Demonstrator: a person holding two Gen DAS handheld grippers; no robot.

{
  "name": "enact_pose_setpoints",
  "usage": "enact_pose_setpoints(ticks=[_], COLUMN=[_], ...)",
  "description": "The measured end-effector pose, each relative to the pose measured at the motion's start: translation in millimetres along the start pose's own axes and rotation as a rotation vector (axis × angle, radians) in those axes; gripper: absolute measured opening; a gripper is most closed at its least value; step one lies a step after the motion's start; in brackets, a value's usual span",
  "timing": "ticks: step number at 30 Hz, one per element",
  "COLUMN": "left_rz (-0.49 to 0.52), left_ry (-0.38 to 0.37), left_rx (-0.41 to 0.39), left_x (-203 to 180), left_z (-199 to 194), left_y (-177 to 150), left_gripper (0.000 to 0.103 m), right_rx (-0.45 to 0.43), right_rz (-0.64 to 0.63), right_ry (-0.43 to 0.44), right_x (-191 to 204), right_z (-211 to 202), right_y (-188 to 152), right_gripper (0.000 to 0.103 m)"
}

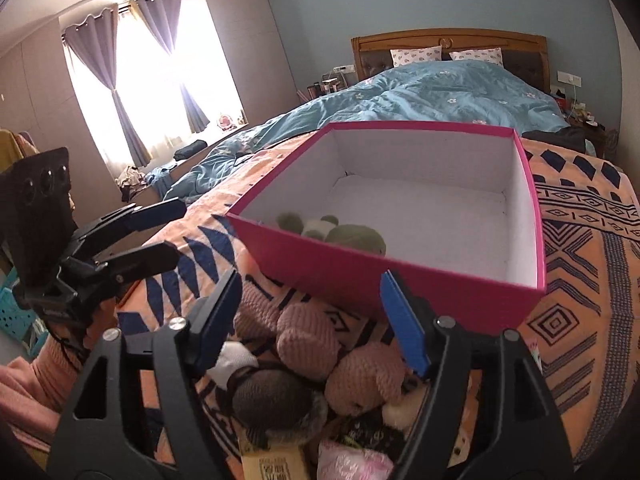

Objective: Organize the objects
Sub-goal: 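Grasp the brown-and-white plush monkey with the right gripper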

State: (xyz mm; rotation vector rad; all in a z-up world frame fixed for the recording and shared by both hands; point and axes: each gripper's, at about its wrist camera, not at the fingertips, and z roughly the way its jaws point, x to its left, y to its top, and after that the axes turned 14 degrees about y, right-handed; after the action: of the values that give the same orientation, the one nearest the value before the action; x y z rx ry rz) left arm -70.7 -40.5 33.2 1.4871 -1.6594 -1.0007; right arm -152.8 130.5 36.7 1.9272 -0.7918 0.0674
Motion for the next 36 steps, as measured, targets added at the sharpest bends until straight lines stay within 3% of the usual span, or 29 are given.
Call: enact_pose_setpoints(ticks=[5, 10, 22, 32, 36], left_rz=[0.014, -0.003, -0.038, -0.052, -0.06], left_ry=[-0.019, -0.036, -0.079, -0.121, -0.149], left_rx=[0.054, 0.115, 0.202, 0.264, 0.283], left_x=[-8.9, -10.2, -12.7, -10.0, -11.5], left_z=[-1.9, 1.8, 9.5, 18.0, 19.9], left_y=[-26.5, -51.0, -83.8, -95.8, -96.6], left_gripper=[0.08, 0.08, 0.079, 0.078, 0.078], right_rx=[0.076, 0.129, 0.175, 0.18, 0.17], right_rz=[0.012, 0.039, 0.047, 0.051, 0.046], right_ry=[-0.005, 0.005, 0.01, 0.012, 0.021], right_x=[8.4, 11.1, 14.5, 13.1, 14.1], right_z=[2.3, 11.3, 38.5, 46.7, 43.2], right_y=[-44.1, -67.3, -69.5, -73.1, -74.1], right_gripper=[0.073, 0.073, 0.072, 0.058, 0.057])
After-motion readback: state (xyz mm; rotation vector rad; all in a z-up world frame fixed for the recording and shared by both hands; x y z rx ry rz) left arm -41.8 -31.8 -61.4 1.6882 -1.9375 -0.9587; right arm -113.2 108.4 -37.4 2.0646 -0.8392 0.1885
